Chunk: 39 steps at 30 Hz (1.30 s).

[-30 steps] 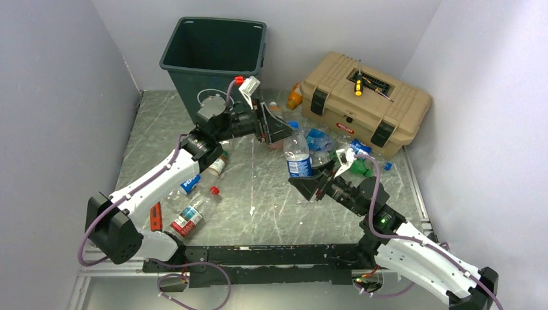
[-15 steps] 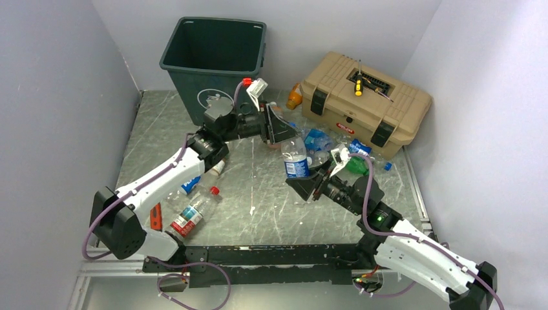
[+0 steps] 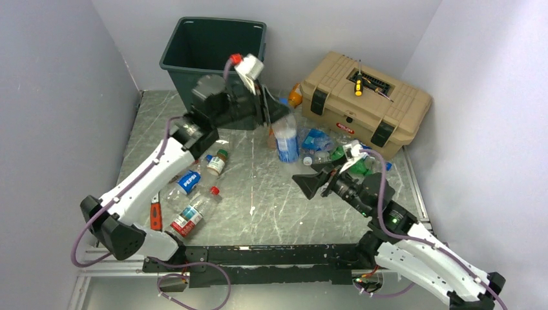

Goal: Put the plastic bottles in the bin
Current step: Place the plastic bottle in the trash bin.

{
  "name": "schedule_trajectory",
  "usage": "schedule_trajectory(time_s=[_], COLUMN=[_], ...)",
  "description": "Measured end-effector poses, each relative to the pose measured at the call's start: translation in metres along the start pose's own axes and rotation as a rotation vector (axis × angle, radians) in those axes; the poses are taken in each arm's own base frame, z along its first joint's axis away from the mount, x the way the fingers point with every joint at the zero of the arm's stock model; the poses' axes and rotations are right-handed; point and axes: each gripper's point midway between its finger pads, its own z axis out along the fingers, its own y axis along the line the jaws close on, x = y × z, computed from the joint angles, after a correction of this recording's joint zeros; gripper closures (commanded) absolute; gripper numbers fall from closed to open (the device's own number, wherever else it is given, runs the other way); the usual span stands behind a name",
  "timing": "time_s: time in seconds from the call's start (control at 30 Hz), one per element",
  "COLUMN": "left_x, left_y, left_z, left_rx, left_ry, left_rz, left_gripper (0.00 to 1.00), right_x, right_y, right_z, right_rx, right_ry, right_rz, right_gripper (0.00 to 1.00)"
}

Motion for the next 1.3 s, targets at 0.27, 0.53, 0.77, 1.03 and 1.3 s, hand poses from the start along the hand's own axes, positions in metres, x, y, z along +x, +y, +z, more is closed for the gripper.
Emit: schedule_trajectory(time_s=[0.27, 0.53, 0.77, 1.03, 1.3], left_x=[-0.183, -0.301, -0.262, -0.205, -0.165], left_y=[0.014, 0.09, 0.219, 0.248, 0.26], left_z=[-0.085, -0.154, -0.12, -0.067, -0.058], left_rx=[-0.409, -0.745, -0.754, -0.566, -0.556], left_ry=[-0.473, -0.728, -0.589, -0.427, -0.267], left_rz=[0.505, 0.762, 0.625, 0.482, 0.443], left_gripper=[1.0, 1.0, 1.0, 1.0, 0.46], right_x=[-0.021, -0.008, -0.013, -0.003, 0.012], right_y=[-0.012, -0.022, -0.023, -0.028, -0.035], right_z=[-0.026, -0.034, -0.042, -0.04, -0.031], right_rx=[0.089, 0.132, 0.135, 0.147, 0.177], right_ry=[-0.069, -0.018, -0.058, -0.033, 0.024], right_rz=[-0.007, -0.009, -0.006, -0.003, -0.006], right_gripper=[0.0, 0.0, 0.0, 0.0, 0.0])
